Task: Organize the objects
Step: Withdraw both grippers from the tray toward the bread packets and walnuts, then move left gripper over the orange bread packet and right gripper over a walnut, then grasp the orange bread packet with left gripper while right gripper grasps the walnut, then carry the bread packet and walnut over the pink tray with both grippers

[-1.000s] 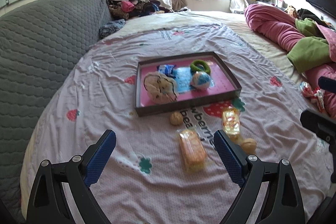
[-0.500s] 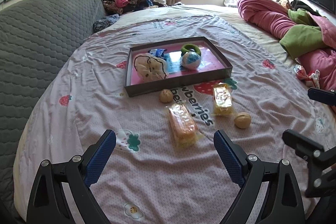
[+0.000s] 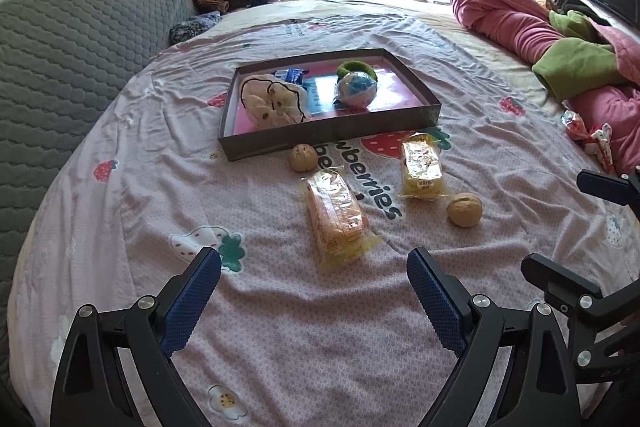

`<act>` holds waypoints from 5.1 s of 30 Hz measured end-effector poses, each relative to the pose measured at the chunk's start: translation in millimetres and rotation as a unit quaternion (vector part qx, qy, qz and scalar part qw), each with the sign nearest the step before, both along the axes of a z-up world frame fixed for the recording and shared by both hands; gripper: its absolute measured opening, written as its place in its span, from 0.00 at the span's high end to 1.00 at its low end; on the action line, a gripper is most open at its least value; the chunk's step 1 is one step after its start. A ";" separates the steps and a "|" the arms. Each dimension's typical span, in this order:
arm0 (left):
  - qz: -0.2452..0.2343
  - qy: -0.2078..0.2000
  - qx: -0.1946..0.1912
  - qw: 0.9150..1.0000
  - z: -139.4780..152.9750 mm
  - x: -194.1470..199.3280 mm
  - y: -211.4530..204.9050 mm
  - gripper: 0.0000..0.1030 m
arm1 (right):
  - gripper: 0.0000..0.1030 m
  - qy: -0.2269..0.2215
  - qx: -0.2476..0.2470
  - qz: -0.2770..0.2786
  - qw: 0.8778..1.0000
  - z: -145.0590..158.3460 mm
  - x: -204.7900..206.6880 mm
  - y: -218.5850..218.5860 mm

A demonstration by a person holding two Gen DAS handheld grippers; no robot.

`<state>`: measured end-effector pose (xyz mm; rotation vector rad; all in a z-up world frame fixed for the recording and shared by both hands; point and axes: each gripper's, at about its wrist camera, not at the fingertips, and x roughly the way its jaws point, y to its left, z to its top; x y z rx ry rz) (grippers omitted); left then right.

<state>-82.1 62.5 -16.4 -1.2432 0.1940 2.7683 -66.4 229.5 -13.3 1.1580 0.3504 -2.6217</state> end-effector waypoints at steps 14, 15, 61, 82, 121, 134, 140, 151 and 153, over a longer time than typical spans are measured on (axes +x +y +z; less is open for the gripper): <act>0.006 -0.022 0.001 1.000 -30.6 -36.6 -0.9 0.08 | 0.04 -0.026 -0.008 -0.003 1.000 -36.9 -38.8 -0.5; 0.007 -0.023 0.002 1.000 -31.7 -38.4 -1.2 0.08 | 0.04 -0.027 -0.008 -0.003 1.000 -38.7 -40.6 -0.3; 0.002 -0.033 0.017 0.999 -56.7 -82.4 7.6 0.08 | 0.04 -0.053 -0.015 -0.001 0.998 -65.5 -81.1 -3.7; -0.018 -0.046 0.026 0.998 -68.2 -82.0 12.0 0.38 | 0.24 -0.062 -0.031 -0.002 0.998 -74.3 -83.9 -9.0; -0.018 -0.051 0.055 0.997 -57.4 -64.3 5.3 0.60 | 0.66 -0.065 -0.054 0.006 0.996 -61.7 -57.2 -11.8; -0.018 -0.024 0.052 0.998 -20.9 -37.5 3.2 0.60 | 0.66 -0.042 -0.056 0.012 0.997 -28.9 -32.7 -14.7; -0.019 -0.008 0.053 0.998 -0.9 -25.4 2.5 0.60 | 0.66 -0.026 -0.056 0.017 0.998 -9.3 -20.1 -18.6; -0.021 0.018 0.054 0.998 30.7 -5.5 -0.6 0.60 | 0.66 0.001 -0.057 0.022 0.998 22.5 -1.0 -22.1; -0.022 0.023 0.054 0.998 36.9 -3.2 -0.9 0.60 | 0.66 0.005 -0.057 0.023 0.998 27.0 1.0 -23.1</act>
